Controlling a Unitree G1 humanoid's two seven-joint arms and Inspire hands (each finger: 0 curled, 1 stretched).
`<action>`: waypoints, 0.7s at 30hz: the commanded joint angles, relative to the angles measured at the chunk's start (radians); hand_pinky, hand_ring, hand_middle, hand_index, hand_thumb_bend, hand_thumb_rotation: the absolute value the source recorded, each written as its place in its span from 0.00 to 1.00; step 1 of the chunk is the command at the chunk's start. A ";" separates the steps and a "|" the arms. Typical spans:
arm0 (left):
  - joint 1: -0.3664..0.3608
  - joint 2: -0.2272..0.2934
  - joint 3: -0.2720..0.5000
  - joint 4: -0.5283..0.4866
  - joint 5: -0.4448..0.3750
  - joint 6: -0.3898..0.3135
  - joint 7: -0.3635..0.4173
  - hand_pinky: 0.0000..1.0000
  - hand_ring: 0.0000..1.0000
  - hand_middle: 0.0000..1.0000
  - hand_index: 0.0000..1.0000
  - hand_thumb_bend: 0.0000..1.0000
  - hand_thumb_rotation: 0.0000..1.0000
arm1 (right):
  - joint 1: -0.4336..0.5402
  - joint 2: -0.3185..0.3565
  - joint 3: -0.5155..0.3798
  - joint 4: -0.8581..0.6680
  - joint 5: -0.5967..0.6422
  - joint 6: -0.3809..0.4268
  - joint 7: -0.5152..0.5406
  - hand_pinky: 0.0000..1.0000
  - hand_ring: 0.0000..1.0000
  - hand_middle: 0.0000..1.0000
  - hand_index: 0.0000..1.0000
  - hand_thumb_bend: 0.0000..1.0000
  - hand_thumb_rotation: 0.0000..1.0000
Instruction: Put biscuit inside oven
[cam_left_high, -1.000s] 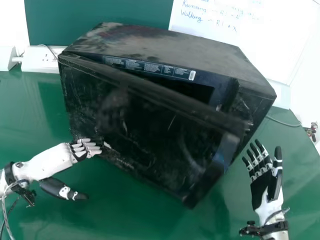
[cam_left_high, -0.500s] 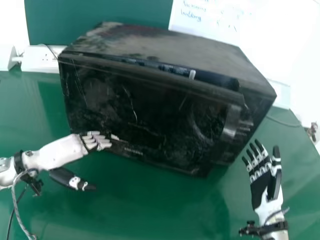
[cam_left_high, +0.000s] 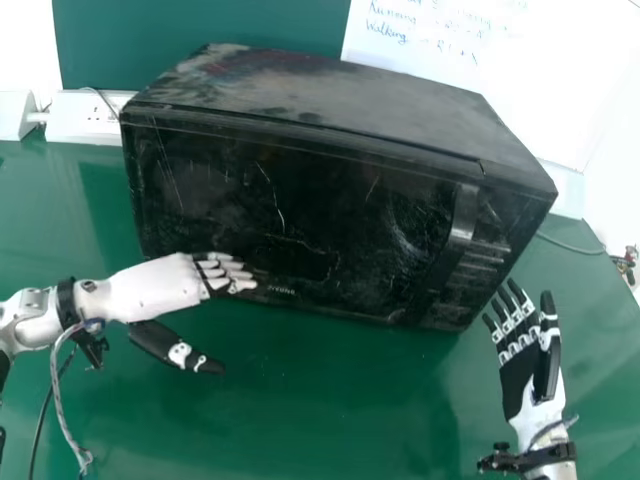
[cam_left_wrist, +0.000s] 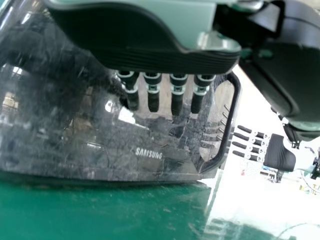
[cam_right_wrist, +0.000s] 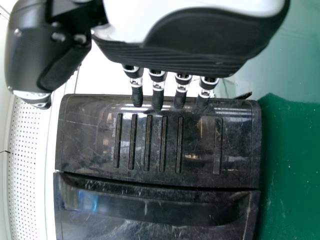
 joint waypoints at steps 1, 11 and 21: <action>-0.029 0.002 -0.027 0.002 -0.012 0.011 -0.008 1.00 1.00 1.00 1.00 0.92 1.00 | 0.017 -0.006 -0.001 -0.004 -0.007 0.006 -0.002 1.00 1.00 1.00 1.00 0.86 0.91; -0.057 0.003 -0.062 -0.036 -0.213 0.125 -0.212 1.00 1.00 1.00 1.00 0.91 1.00 | 0.014 0.000 0.000 0.001 -0.007 0.000 -0.002 1.00 1.00 1.00 1.00 0.95 0.91; 0.023 0.023 -0.041 -0.124 -0.367 0.137 -0.323 1.00 1.00 1.00 1.00 0.91 1.00 | 0.021 -0.004 -0.002 0.003 -0.016 -0.001 0.004 1.00 1.00 1.00 1.00 1.00 0.95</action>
